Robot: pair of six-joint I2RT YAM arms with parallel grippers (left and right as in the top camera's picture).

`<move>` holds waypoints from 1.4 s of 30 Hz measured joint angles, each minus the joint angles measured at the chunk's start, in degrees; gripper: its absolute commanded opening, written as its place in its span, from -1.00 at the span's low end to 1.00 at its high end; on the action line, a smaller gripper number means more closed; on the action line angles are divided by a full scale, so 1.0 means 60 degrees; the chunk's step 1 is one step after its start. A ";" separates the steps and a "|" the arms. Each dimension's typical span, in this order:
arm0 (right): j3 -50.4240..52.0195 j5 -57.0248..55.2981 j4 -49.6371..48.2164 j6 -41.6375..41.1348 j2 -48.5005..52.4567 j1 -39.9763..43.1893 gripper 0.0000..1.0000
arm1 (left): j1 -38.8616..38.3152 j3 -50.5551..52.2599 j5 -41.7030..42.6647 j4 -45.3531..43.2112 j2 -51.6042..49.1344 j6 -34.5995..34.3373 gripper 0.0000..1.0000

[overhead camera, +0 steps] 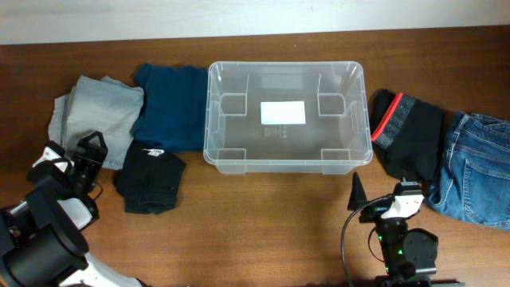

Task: Pack container
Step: 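Lower the left gripper and grasp the folded light-blue jeans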

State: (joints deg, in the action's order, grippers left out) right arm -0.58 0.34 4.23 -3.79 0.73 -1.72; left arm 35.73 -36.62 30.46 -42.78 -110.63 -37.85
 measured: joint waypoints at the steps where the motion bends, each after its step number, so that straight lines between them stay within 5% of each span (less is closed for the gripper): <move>1: 0.0000 0.0000 0.0000 -0.0007 0.0000 0.0000 0.97 | 0.0000 0.0000 -0.0055 0.0015 0.0000 -0.0040 0.66; 8: 0.0000 0.0000 0.0004 -0.0004 0.0000 0.0000 0.97 | -0.0007 0.0004 -0.0474 0.0127 -0.0084 -0.0248 0.25; 11: 0.0000 0.0000 0.0000 -0.0004 0.0000 0.0000 0.97 | -0.0007 0.0015 -0.0597 0.0189 -0.0109 -0.0372 -0.31; 18: 0.0000 0.0000 0.0000 -0.0011 0.0000 0.0000 0.97 | -0.0007 0.0058 -0.0725 0.0222 -0.0233 -0.0576 -0.46; 22: 0.0000 0.0000 0.0004 -0.0007 0.0000 0.0000 0.97 | -0.0007 0.0142 -0.0688 -0.0251 -0.0313 -0.0958 -0.93; 29: 0.0000 0.0000 0.0004 0.0000 0.0000 0.0000 0.97 | 0.0120 0.0295 0.0696 -0.2881 -0.0503 -0.2470 -0.98; 42: 0.0000 0.0000 0.0000 -0.0004 0.0000 0.0000 0.97 | 0.1158 0.0302 0.2371 -0.3085 -0.0401 -0.4419 -0.98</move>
State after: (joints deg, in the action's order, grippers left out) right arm -0.58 0.34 4.23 -3.81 0.73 -1.72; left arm 42.68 -34.81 44.69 -61.30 -113.03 -64.36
